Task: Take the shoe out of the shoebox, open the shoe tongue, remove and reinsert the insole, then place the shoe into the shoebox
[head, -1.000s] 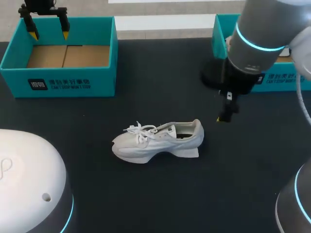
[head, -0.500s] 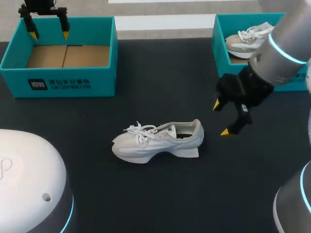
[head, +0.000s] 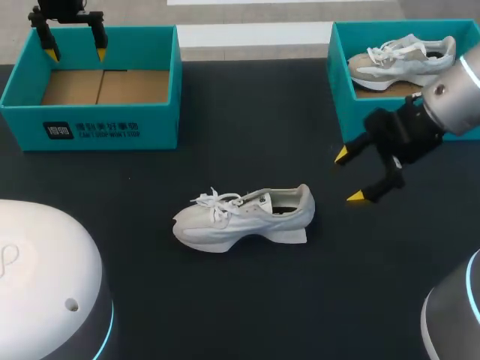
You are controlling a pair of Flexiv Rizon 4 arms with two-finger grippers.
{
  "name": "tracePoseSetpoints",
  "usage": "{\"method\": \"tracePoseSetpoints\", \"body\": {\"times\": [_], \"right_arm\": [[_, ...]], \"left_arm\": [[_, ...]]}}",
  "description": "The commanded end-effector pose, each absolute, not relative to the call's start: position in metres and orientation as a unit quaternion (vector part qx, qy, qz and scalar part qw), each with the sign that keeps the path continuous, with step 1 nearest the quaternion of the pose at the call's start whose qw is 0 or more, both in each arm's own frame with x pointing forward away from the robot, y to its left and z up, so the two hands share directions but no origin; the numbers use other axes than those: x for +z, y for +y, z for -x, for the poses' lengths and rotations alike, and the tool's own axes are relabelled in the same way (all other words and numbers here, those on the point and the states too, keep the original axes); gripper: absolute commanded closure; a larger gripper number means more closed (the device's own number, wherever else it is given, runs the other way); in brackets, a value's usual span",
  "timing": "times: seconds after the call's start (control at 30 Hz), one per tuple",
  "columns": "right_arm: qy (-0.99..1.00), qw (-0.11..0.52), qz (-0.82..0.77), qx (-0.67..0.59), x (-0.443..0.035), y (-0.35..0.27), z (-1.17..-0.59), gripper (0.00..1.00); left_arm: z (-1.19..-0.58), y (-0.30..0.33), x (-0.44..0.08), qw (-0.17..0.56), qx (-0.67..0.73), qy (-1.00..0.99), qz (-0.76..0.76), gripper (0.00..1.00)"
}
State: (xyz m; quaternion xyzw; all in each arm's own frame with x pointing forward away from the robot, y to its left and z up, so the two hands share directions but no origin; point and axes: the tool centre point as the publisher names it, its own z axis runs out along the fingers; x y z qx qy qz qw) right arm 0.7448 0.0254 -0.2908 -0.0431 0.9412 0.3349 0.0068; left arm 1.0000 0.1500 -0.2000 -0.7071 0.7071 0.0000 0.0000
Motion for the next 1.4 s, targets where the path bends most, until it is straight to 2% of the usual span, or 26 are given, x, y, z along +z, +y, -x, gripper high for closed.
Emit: {"method": "tracePoseSetpoints", "body": {"times": [0.03,0.17,0.3,0.57,1.4], "right_arm": [[0.922,0.077,0.004,0.379,-0.32,0.022,-0.744,0.0],[0.919,0.087,0.004,0.384,-0.338,0.016,-0.75,0.0],[0.917,0.052,-0.003,0.394,-0.356,0.014,-0.75,0.0],[0.918,0.04,-0.013,0.394,-0.377,0.014,-0.753,0.0],[0.92,0.04,-0.014,0.39,-0.376,0.015,-0.754,0.0]], "left_arm": [[-1.0,0.15,-0.2,0.0,0.0,0.707,0.707,0.0],[-1.0,0.15,-0.2,0.0,0.0,0.707,0.707,0.0],[-1.0,0.15,-0.2,0.0,0.0,0.707,0.707,0.0],[-1.0,0.15,-0.2,0.0,0.0,0.707,0.707,0.0],[-1.0,0.15,-0.2,0.0,0.0,0.707,0.707,0.0]]}}
